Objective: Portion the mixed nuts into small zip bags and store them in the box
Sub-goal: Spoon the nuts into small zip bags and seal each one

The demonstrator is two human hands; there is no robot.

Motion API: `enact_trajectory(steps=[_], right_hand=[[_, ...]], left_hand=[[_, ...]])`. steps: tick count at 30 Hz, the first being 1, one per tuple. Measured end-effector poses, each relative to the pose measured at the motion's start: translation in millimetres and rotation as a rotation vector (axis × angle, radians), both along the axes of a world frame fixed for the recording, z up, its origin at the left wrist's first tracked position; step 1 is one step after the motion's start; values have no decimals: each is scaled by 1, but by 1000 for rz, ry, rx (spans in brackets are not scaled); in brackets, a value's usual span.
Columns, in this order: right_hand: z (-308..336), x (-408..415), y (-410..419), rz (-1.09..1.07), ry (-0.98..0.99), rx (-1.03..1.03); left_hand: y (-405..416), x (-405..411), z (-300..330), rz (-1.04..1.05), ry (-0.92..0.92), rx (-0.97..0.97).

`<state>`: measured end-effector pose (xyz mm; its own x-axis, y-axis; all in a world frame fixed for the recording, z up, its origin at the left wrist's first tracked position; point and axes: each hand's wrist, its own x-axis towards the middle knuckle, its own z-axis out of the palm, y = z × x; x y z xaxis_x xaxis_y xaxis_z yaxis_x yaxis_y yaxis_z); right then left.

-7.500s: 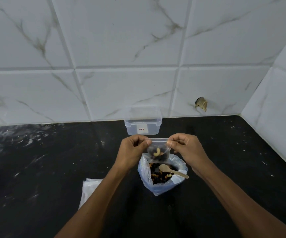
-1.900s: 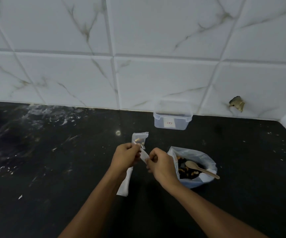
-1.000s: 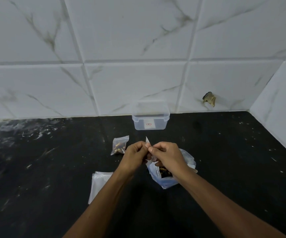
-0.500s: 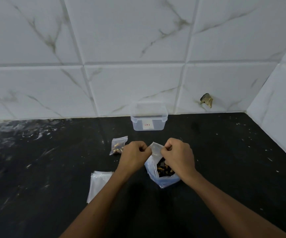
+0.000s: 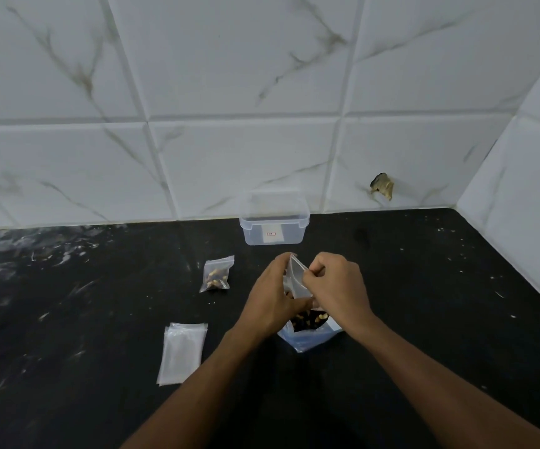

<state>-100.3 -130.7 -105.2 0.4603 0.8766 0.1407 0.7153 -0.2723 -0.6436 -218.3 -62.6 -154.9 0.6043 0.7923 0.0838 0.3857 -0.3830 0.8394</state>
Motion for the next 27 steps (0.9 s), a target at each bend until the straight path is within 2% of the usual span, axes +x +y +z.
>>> enact_trajectory(steps=[7, 9, 14, 17, 21, 23, 27], right_hand=[[2, 17, -2, 16, 103, -7], [-6, 28, -4, -12, 81, -47], [-44, 61, -24, -22, -280, -447], [-61, 65, -30, -2, -266, -610], [-70, 65, -28, -10, -106, -521], [-69, 66, -27, 5, -93, -473], [-57, 71, -25, 67, -332, -379]], left_hand=[[0, -6, 2, -2, -204, -94], [3, -12, 1, 17, -227, -127], [7, -29, 0, 15, -240, -168], [5, -34, -7, -3, -233, -197], [2, -36, -17, -42, -185, -243], [1, -37, -20, -66, -171, -256], [0, -38, -24, -125, -141, -286]])
